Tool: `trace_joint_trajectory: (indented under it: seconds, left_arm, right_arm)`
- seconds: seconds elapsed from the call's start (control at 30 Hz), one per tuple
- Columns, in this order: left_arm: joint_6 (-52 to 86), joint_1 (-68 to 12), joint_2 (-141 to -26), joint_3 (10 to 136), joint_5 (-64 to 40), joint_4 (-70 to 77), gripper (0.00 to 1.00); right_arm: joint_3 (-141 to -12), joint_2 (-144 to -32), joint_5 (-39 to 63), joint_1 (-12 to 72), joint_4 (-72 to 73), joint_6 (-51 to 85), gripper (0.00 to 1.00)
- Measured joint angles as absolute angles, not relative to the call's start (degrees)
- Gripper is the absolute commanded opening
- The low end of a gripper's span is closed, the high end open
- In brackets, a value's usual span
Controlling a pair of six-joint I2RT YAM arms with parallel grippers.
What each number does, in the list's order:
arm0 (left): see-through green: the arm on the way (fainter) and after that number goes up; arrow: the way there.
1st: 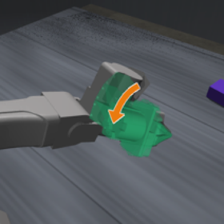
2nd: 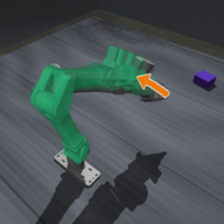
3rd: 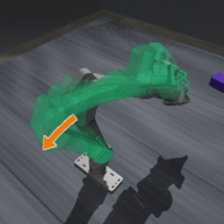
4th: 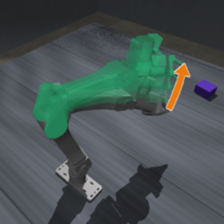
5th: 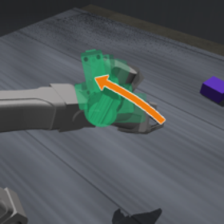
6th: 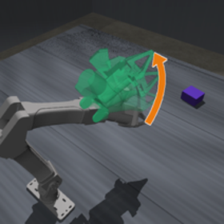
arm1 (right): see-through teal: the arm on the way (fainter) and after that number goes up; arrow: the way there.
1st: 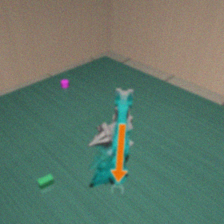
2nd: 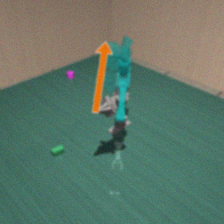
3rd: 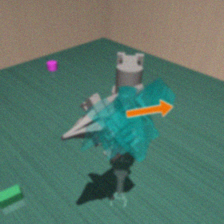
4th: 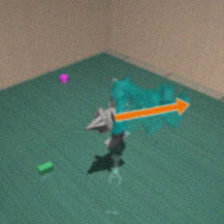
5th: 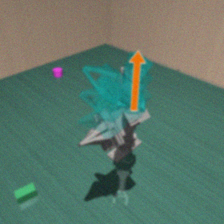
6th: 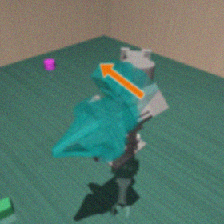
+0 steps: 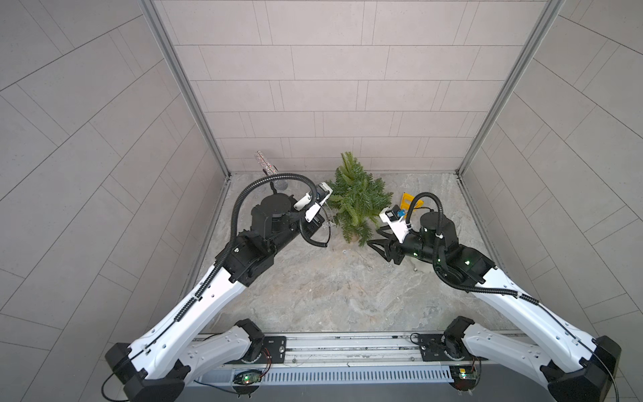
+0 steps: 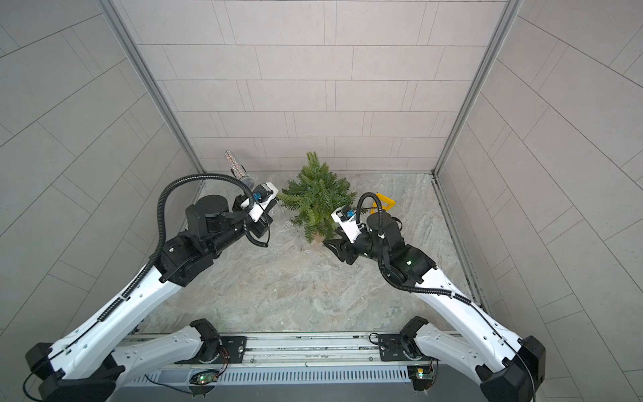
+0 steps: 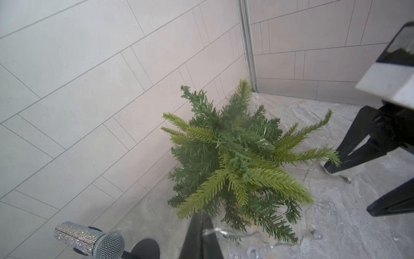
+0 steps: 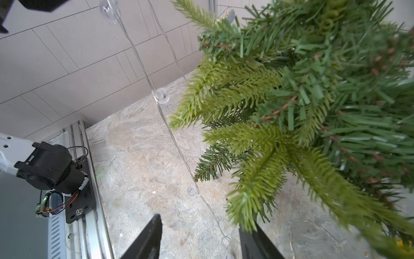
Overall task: Remove string lights from the small christmas tree
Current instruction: Place the light string at the center of the board.
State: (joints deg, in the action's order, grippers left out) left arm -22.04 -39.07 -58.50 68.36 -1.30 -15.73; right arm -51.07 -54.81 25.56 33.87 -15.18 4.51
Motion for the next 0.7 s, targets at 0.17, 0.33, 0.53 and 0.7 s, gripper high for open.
trace_joint_trajectory:
  seconds: [0.17, 0.33, 0.53, 0.7]
  left_arm:
    - [-24.03, -39.00, -58.54, 71.22, -0.36, -15.64, 0.00]
    - [-25.71, -38.24, -58.50, 71.66, 1.21, -16.78, 0.00]
    - [-25.50, -38.00, -55.44, 71.66, 1.41, -21.50, 0.00]
    - [-22.74, -38.00, -48.66, 70.98, 1.08, -26.50, 0.00]
  right_arm:
    - [-51.07, -54.81, 25.69, 33.87, -15.20, 4.34, 0.55]
    - [-51.05, -54.76, 25.71, 33.87, -15.25, 4.01, 0.55]
    - [-51.05, -54.63, 25.34, 33.87, -15.55, 3.66, 0.55]
    - [-51.05, -54.63, 24.12, 33.87, -15.97, 3.64, 0.53]
